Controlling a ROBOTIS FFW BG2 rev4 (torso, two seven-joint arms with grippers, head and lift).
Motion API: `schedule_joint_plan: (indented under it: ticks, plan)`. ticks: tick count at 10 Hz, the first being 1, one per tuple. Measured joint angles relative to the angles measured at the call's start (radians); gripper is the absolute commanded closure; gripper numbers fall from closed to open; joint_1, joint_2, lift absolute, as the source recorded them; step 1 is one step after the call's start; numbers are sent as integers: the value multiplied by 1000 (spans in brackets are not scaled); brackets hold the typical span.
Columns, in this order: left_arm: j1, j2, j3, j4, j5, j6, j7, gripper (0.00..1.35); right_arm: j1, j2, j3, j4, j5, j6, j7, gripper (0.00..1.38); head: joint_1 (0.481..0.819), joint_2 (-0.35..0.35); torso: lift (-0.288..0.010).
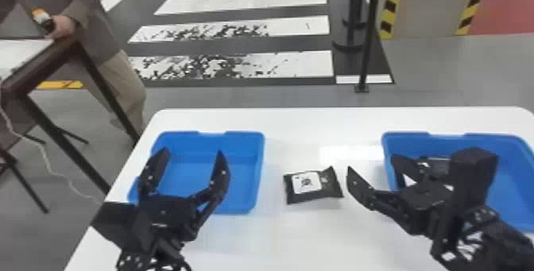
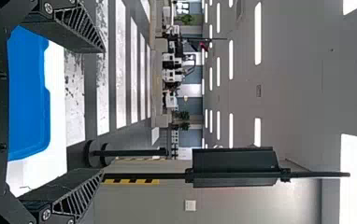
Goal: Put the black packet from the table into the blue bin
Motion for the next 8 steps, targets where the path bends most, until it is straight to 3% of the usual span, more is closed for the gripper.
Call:
schedule_joint_plan:
  ticks: [4, 8]
  plan:
    - [-2, 1, -3, 0, 1, 6, 0, 110, -329, -6, 206, 260, 85, 106, 47, 79, 695, 275, -110]
    - [-16, 3, -16, 0, 1, 20, 0, 110, -593, -5, 470, 504, 78, 256, 47, 70, 695, 314, -110]
